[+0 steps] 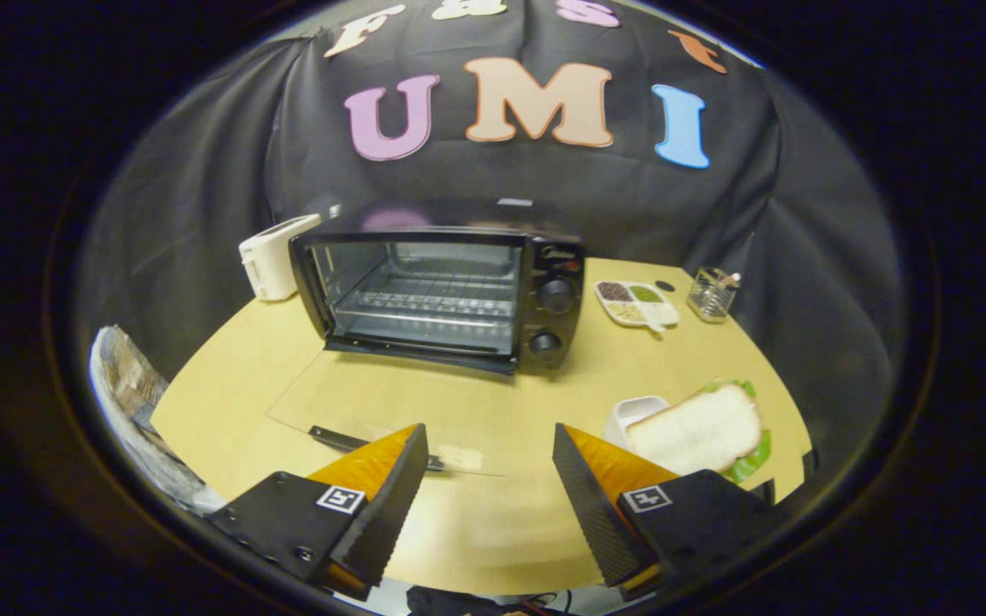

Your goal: Open the toaster oven, put the food inside, and close the toaster oven door.

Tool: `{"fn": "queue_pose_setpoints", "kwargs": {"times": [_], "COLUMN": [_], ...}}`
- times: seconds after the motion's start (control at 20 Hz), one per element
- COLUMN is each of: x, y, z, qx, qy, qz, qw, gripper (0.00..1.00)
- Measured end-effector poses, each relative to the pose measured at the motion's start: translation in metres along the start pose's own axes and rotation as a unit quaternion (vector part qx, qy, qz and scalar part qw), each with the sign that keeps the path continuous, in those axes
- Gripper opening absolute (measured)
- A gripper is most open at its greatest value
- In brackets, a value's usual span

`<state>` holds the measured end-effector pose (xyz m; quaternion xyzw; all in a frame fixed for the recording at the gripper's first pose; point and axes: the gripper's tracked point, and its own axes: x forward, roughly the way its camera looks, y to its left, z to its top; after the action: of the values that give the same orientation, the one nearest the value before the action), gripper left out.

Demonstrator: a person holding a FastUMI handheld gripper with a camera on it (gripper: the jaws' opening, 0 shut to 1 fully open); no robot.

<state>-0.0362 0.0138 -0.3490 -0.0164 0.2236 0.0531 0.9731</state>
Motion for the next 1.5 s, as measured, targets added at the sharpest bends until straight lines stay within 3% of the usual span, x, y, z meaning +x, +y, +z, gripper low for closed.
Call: {"fn": "queue_pose_setpoints", "kwargs": {"times": [0.5,0.75,1.05,1.3,1.5], "x": [-0.027,-0.010,0.020,0.047,0.057], "y": [-0.166,-0.211,-0.217,-0.213,-0.204], "z": [0.026,0.010,-0.023,-0.042,-0.050], "qx": [0.078,0.138,0.215,0.252,0.269], "qy": [-0.077,-0.087,-0.073,-0.061,-0.048], "qz": [-0.060,-0.042,0.012,0.034,0.046], "qw": [0.992,0.986,0.974,0.965,0.961], "gripper": [0.93,0.88,0.87,0.88,0.70]}}
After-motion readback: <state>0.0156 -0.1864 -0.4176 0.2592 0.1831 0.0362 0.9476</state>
